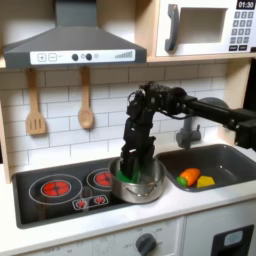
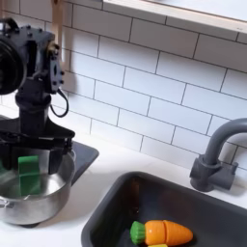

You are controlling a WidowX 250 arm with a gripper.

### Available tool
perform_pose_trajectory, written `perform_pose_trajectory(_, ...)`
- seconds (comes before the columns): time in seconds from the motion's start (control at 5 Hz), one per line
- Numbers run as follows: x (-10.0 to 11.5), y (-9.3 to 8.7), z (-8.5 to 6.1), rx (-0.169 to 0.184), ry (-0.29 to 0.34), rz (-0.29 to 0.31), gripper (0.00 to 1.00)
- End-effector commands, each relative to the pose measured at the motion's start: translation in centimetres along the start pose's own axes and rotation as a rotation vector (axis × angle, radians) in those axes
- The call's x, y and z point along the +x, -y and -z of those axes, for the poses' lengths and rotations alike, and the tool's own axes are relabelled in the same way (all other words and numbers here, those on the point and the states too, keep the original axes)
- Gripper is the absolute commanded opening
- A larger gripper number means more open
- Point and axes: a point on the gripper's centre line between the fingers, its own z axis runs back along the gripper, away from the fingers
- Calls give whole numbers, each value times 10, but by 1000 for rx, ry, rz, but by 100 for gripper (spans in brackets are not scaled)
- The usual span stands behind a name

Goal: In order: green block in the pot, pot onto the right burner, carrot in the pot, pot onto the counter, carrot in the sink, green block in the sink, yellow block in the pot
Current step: 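Take the green block out of the pot and put it in the sink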

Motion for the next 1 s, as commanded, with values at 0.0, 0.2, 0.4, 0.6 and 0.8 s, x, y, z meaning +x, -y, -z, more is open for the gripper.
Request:
perform_pose_trajectory(0.0, 4, -1, 14, 18, -13, -17, 100)
perform_pose_trajectory(0.2, 3, 0, 17, 13, -14, -18, 100)
perform_pose_trajectory(0.4, 2, 0, 20, 19, -16, -13, 100)
perform_pose_trajectory(0.6, 0, -1, 22, 19, -24, -11, 100)
perform_pose_trajectory(0.8, 0, -3, 22, 20, -25, -12, 95)
